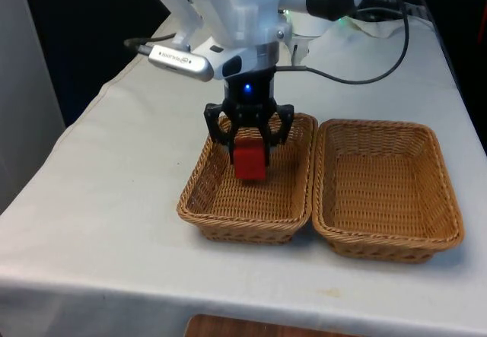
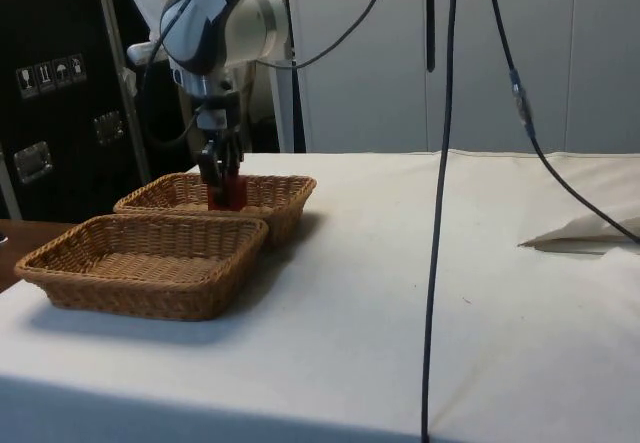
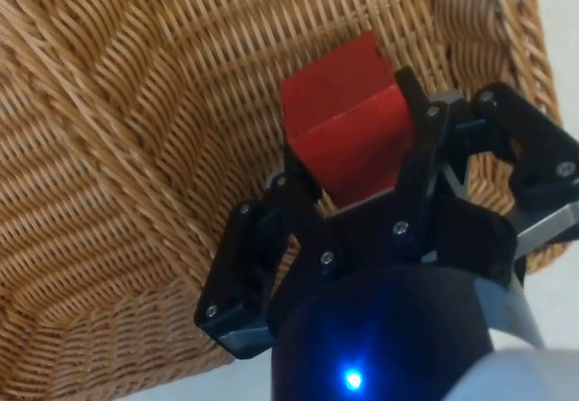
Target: Pick up the red cube and place it into the right basket.
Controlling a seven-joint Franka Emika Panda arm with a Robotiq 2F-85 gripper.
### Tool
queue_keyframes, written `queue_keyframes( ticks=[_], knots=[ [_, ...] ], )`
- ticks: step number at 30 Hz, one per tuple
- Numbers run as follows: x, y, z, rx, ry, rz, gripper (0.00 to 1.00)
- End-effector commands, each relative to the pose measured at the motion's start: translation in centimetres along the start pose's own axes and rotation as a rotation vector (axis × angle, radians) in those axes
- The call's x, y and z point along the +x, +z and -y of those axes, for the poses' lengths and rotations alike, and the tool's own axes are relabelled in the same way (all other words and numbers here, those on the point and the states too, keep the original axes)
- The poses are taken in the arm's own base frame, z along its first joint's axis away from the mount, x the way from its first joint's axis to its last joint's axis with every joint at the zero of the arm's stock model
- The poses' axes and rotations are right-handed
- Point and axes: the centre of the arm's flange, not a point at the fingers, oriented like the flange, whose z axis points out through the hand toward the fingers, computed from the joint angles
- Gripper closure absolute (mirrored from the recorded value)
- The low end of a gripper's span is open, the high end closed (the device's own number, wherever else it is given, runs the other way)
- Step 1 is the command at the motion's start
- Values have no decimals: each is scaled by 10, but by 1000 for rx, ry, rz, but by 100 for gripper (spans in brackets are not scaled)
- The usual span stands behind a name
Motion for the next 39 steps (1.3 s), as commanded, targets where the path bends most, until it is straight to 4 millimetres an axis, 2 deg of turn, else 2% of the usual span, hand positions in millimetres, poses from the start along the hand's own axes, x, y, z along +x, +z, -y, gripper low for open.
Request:
queue_keyframes(
  ticks=[1,6,8,10,11,13,14,17,18,25,27,28,31,36,37,39],
  knots=[
    [2,1,0,9,7,-1,97],
    [3,1,0,6,5,-2,97],
    [3,0,0,5,5,-3,90],
    [3,1,0,1,4,-3,73],
    [3,1,0,5,3,-2,73],
    [3,1,0,5,2,-2,54],
    [3,1,-1,3,3,-3,34],
    [3,1,-1,3,2,-3,5],
    [2,1,-1,3,2,-2,0],
    [3,0,0,2,2,-3,0],
    [2,-7,1,6,8,-4,0],
    [3,0,-1,1,4,-5,0],
    [0,-20,3,15,22,-2,0],
    [-5,-37,7,27,34,-6,0],
    [-3,-34,5,34,28,-7,0],
    [-8,-44,8,30,38,-7,0]
  ],
)
